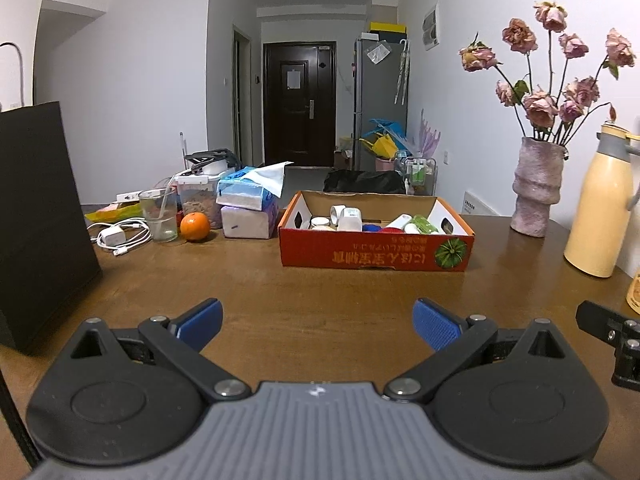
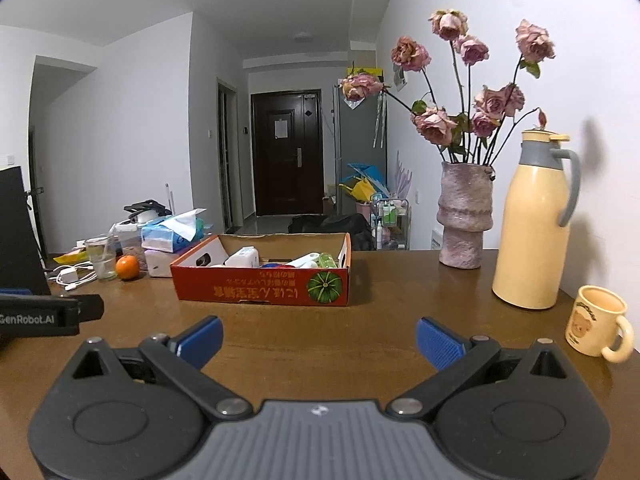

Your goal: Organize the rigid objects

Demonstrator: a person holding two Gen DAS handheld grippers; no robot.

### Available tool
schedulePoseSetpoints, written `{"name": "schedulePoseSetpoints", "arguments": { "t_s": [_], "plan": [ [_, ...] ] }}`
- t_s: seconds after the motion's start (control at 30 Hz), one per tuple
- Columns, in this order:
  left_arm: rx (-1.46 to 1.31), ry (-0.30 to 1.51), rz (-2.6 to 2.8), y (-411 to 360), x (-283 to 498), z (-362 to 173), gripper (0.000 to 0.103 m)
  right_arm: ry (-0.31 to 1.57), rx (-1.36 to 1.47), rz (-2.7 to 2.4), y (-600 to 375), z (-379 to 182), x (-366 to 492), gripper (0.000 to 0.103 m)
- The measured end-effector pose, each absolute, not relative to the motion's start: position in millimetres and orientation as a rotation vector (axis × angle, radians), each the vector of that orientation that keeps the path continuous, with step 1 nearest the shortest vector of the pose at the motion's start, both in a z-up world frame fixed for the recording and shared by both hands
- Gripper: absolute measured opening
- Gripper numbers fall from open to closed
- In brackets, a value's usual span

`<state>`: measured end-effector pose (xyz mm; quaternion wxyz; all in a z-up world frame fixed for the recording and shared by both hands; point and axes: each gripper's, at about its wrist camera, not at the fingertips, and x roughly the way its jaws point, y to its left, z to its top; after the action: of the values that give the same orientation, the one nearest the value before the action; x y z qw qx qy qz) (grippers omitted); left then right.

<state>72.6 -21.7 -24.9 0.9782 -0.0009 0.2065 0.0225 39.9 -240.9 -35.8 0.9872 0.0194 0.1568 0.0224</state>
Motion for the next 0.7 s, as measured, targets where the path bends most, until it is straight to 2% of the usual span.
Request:
{"name": "schedulePoseSetpoints", "arguments": {
  "t_s": [0.3, 0.7],
  "plan": [
    [0.002, 0.411, 0.039, -21, 36, -29, 0.103, 0.309, 0.037, 0.049, -239, -38, 6, 0.103],
    [0.003, 0.404, 0.035, -22, 24, -29, 0.103, 0.302, 0.033, 0.052, -237, -39, -7, 0.103]
  ]
}}
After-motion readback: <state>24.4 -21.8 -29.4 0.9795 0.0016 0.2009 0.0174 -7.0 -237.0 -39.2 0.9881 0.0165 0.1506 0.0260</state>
